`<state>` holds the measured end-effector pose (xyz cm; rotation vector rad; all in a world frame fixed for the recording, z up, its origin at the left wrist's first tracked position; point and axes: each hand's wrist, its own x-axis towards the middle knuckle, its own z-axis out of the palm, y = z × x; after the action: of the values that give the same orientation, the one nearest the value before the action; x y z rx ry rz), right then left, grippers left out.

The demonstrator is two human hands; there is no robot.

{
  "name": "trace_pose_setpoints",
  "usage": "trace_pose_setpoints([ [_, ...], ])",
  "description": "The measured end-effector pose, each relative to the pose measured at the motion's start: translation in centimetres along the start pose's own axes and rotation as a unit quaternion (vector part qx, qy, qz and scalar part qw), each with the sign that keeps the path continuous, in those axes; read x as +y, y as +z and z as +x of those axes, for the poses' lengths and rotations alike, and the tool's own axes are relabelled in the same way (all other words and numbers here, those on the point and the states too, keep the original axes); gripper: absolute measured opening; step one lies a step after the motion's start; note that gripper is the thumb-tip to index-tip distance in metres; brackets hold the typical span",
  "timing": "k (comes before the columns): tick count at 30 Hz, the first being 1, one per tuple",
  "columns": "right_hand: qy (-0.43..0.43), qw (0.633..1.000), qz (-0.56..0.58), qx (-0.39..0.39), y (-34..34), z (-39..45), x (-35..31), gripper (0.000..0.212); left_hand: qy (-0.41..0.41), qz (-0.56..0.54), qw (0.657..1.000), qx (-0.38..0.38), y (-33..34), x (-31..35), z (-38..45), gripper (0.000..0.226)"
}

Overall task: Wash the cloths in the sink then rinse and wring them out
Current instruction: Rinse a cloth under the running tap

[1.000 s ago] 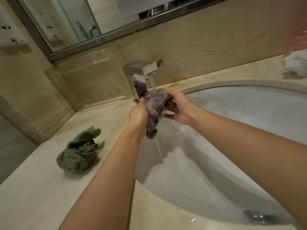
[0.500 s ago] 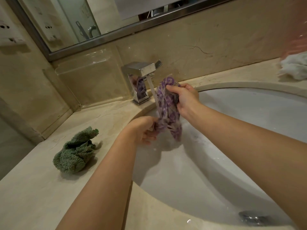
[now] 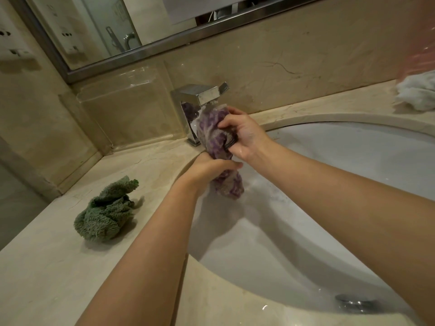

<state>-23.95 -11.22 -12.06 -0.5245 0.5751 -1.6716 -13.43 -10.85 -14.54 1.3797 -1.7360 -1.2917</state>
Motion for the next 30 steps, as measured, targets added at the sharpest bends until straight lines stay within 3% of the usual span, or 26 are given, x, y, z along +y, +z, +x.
trace_pose_setpoints([
  [3, 0.004, 1.000, -0.004, -0.011, -0.4, -0.5, -0.5, 0.035, -0.075, -0.018, 0.996, 0.046, -0.3, -0.1, 0.0, 0.019],
  [5, -0.004, 0.999, -0.012, 0.037, -1.2, -0.6, -0.9, 0.030, -0.108, -0.024, 0.993, 0.043, -0.4, 0.2, -0.1, 0.013],
  [9, -0.009, 0.981, -0.074, 0.181, -2.8, -0.6, -1.0, 0.020, -0.068, -0.148, 0.983, 0.091, 0.0, 0.9, -0.3, 0.014],
  [11, 0.052, 0.963, -0.158, 0.210, -3.3, -1.1, -0.8, 0.012, -0.031, -0.188, 0.975, 0.110, 0.3, 1.3, -0.6, 0.020],
  [13, 0.162, 0.937, -0.247, 0.187, -3.3, -2.1, -0.5, 0.007, 0.023, -0.210, 0.970, 0.121, 0.5, 1.7, -0.8, 0.021],
  [16, 0.299, 0.901, -0.283, 0.136, -3.5, -2.6, 0.4, 0.030, 0.084, -0.262, 0.956, 0.100, 0.6, 2.1, -1.2, 0.021],
  [18, 0.326, 0.919, -0.208, 0.080, -3.4, -2.5, 0.9, 0.046, 0.104, -0.279, 0.950, 0.090, 0.6, 2.1, -1.3, 0.021],
  [20, 0.293, 0.950, -0.097, 0.037, -3.5, -2.2, 1.3, 0.058, 0.106, -0.280, 0.950, 0.091, 0.7, 2.0, -1.2, 0.023],
  [22, 0.233, 0.971, -0.018, 0.053, -3.5, -2.0, 1.3, 0.064, 0.106, -0.251, 0.956, 0.106, 0.7, 1.7, -1.0, 0.026],
  [24, 0.193, 0.976, -0.009, 0.101, -3.6, -1.8, 0.9, 0.066, 0.112, -0.139, 0.972, 0.151, 0.5, 1.1, -0.6, 0.028],
  [27, 0.176, 0.964, -0.126, 0.152, -4.1, -1.7, 0.7, 0.054, 0.112, 0.116, 0.961, 0.223, 0.4, 0.2, -0.1, 0.044],
  [30, 0.186, 0.949, -0.195, 0.165, -4.0, -1.9, 1.1, 0.035, 0.096, 0.157, 0.966, 0.182, 1.2, -0.4, 0.3, 0.071],
])
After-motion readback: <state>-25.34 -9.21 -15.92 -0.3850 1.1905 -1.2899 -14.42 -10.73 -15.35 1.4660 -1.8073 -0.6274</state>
